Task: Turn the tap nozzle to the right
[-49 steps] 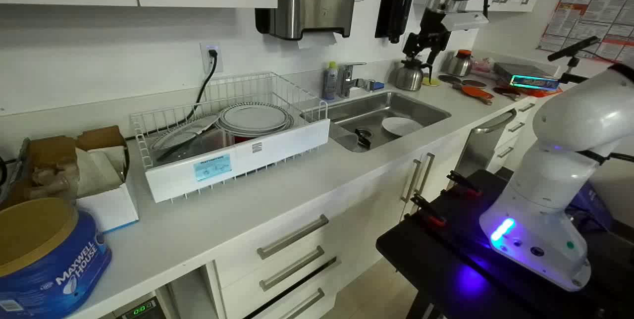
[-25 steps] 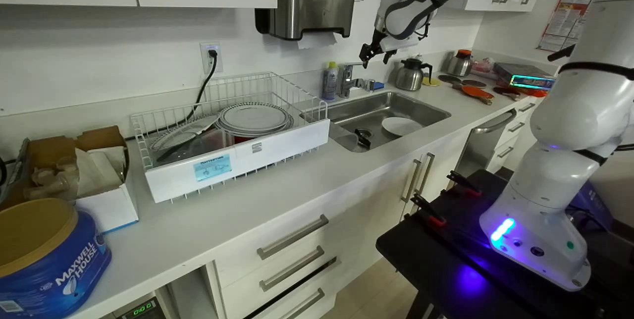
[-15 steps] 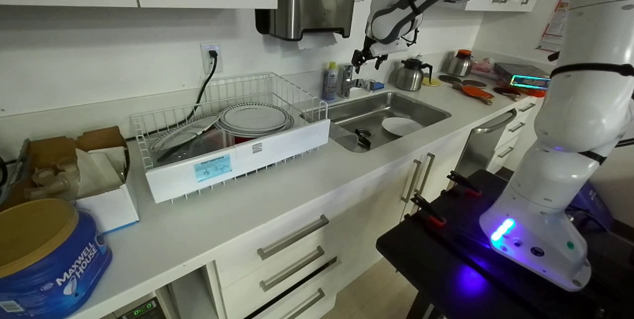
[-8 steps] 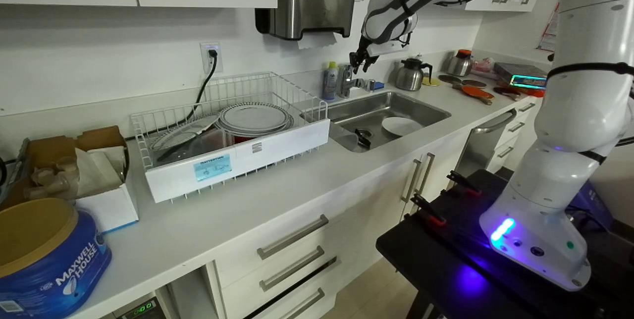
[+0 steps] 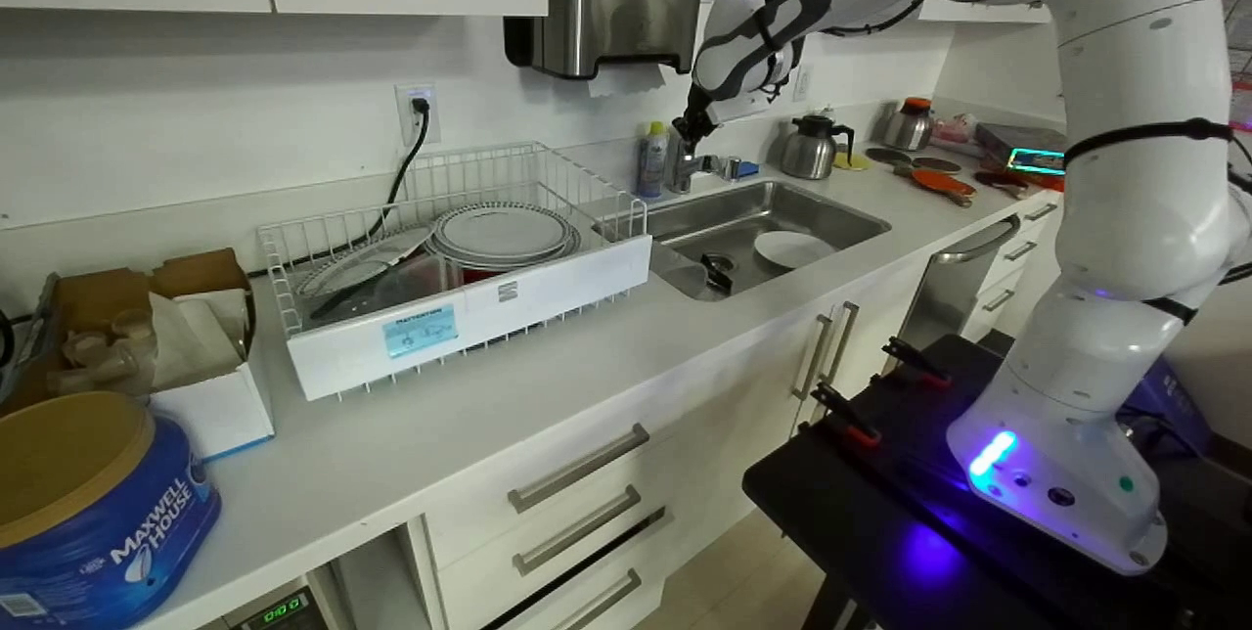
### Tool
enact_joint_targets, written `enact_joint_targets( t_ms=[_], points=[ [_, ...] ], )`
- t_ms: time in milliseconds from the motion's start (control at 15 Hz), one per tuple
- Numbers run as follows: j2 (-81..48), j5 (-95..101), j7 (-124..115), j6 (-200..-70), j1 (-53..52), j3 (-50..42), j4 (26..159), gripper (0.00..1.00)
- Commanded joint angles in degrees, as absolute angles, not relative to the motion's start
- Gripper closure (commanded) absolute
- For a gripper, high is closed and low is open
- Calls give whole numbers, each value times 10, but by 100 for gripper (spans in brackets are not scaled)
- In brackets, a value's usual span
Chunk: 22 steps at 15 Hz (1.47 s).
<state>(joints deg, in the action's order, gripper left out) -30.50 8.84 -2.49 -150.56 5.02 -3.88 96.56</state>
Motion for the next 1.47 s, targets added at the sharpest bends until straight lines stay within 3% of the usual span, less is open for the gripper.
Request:
enact_joint_targets(
  t_ms=[0, 1400],
  points=[
    [-354, 92, -19, -1510, 40, -57, 907, 100],
    [-408, 131, -62, -1498, 33, -164, 875, 100]
  ],
)
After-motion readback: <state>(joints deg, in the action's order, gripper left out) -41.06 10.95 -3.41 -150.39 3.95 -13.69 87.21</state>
